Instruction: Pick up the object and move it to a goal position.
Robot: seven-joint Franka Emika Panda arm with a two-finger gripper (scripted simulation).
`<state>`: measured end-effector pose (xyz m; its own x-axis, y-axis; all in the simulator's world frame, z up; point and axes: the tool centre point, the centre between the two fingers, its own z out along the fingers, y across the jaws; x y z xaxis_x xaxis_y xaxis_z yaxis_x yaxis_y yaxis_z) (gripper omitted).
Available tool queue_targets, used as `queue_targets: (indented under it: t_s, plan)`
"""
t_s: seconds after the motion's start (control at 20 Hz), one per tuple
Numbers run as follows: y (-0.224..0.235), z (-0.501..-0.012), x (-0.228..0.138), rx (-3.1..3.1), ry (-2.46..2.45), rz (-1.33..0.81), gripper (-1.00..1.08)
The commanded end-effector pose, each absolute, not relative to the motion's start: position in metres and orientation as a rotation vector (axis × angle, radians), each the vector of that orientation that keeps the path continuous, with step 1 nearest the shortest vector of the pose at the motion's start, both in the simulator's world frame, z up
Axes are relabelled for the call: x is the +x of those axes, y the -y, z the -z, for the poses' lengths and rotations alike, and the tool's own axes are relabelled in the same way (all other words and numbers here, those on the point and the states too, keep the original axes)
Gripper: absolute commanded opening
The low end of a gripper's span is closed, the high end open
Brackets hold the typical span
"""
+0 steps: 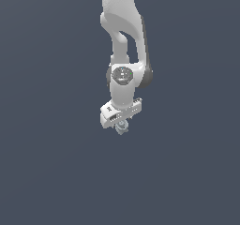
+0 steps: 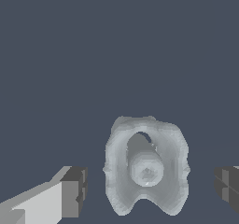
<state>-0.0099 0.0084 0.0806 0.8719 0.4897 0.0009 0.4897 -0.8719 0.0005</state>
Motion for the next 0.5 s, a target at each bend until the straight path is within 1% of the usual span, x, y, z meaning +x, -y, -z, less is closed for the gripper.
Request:
queue_targets:
  t_s: [0.0, 0.2, 0.45]
  plan:
    - [-0.009, -0.068, -0.011, 3.039, -0.798, 0.000, 1.00]
    - [-0.009, -0.049, -0.011, 3.038, -0.801, 0.000, 1.00]
    - [-0.009, -0.042, -0.010, 3.038, -0.802, 0.000, 1.00]
